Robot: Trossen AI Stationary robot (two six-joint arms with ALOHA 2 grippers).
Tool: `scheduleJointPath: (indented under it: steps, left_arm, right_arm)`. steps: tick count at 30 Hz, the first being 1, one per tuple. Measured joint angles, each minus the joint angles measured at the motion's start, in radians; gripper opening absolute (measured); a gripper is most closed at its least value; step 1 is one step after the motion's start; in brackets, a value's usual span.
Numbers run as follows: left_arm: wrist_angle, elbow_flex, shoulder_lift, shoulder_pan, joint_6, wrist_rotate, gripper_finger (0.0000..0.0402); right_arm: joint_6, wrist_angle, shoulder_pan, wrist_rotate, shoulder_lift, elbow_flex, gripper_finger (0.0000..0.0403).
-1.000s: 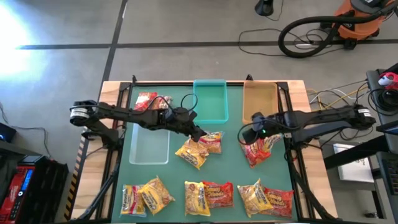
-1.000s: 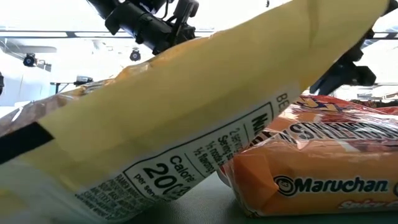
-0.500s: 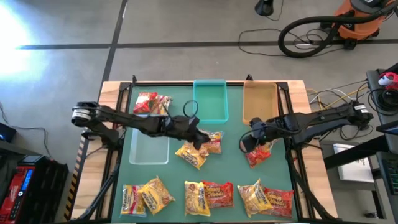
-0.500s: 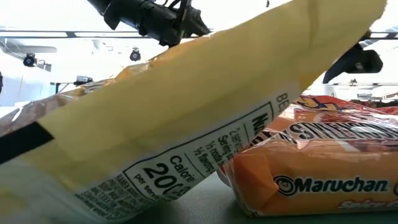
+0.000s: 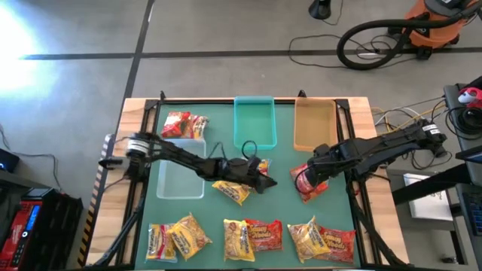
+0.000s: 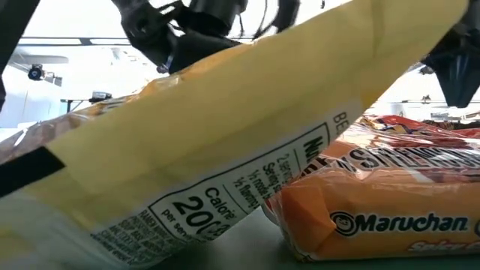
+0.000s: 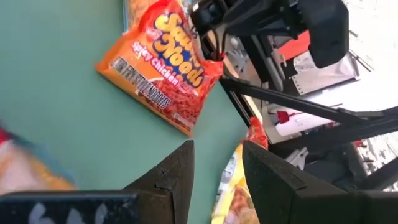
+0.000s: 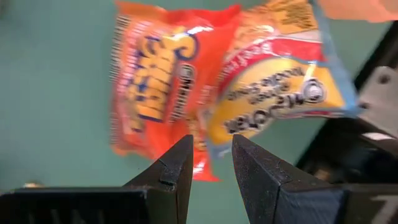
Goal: Sort Maruchan noodles
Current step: Put the orange noodle pack into the orange bin
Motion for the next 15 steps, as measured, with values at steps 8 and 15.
scheduleJointPath:
  steps: [8,15]
  left_arm:
    - [-0.083,0.202,0.127,-0.003,0.006,-0.006,0.0119]
    - [-0.278,0.298,0.158,-0.012,0.026,-0.026,0.0119]
  right_arm:
    - [-0.108,0.017,0.0,0.046,0.111,-0.048,0.0102]
    - [-0.224,0.185,0.0,0.055,0.227,-0.083,0.0102]
